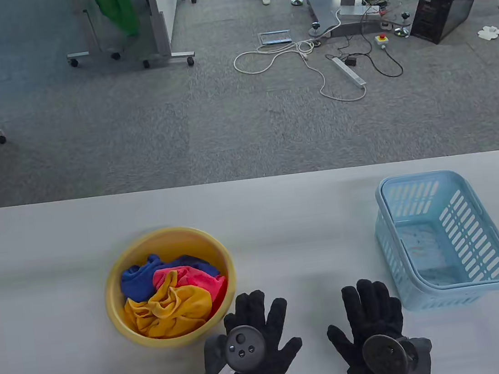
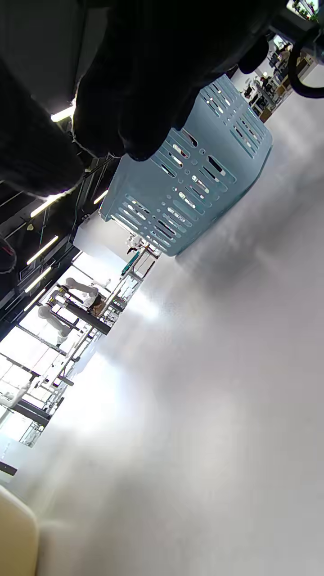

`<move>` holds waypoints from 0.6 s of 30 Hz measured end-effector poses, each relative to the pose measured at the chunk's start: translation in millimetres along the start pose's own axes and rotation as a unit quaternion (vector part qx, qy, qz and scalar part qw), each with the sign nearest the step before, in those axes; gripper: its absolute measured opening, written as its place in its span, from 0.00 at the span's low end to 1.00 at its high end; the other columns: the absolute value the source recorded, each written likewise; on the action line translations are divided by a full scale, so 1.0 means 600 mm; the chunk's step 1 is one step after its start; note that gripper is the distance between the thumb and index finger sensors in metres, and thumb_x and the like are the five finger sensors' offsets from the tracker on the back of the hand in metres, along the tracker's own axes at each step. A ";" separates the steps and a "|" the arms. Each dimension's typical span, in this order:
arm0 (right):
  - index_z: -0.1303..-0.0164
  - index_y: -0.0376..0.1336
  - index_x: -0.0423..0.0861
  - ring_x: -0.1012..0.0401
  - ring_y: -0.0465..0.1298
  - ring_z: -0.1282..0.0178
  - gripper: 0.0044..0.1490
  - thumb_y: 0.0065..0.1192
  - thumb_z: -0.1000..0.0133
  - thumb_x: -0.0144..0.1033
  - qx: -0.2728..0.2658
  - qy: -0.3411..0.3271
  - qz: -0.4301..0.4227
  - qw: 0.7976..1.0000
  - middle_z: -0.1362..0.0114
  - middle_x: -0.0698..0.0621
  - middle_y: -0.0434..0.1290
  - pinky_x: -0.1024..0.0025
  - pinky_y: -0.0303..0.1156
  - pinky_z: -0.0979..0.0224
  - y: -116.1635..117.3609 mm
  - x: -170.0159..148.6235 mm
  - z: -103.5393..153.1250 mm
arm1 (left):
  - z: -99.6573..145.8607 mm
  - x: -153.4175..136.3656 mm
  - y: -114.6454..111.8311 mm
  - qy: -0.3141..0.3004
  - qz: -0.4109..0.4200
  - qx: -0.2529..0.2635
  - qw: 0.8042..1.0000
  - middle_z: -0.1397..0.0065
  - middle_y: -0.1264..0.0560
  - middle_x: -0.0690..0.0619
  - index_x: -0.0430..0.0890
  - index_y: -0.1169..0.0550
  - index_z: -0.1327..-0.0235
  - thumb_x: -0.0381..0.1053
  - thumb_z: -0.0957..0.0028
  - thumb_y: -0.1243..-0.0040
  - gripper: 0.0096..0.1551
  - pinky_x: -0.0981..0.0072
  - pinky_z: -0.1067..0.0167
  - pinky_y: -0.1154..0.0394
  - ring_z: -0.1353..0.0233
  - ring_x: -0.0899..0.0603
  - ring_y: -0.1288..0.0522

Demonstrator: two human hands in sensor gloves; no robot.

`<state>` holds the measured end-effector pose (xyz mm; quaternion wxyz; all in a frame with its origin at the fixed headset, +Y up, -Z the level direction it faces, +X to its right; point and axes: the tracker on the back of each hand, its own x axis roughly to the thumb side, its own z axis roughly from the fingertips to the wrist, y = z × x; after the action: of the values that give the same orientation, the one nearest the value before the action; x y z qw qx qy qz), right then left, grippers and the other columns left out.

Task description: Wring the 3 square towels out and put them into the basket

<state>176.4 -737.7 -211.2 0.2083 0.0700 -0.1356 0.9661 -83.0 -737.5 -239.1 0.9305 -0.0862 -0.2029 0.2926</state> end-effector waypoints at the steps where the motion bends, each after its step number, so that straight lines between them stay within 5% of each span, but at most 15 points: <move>1: 0.15 0.42 0.45 0.34 0.42 0.16 0.58 0.69 0.43 0.58 -0.001 0.001 -0.005 1.000 0.14 0.36 0.42 0.26 0.41 0.20 0.000 0.000 0.001 | 0.000 -0.001 0.000 0.001 0.001 -0.001 1.000 0.14 0.64 0.43 0.56 0.48 0.13 0.67 0.40 0.39 0.49 0.25 0.30 0.66 0.16 0.32 0.71; 18: 0.15 0.42 0.47 0.32 0.42 0.16 0.58 0.69 0.43 0.59 0.006 0.000 0.002 1.000 0.14 0.35 0.41 0.25 0.41 0.21 -0.007 0.003 0.008 | 0.003 0.024 0.006 -0.011 0.053 0.019 0.998 0.13 0.61 0.41 0.55 0.47 0.13 0.66 0.40 0.39 0.48 0.24 0.30 0.63 0.15 0.31 0.67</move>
<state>177.0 -734.7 -205.2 0.2062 0.0708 -0.1300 0.9673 -75.1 -726.2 -233.7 0.9129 -0.0762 -0.2027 0.3460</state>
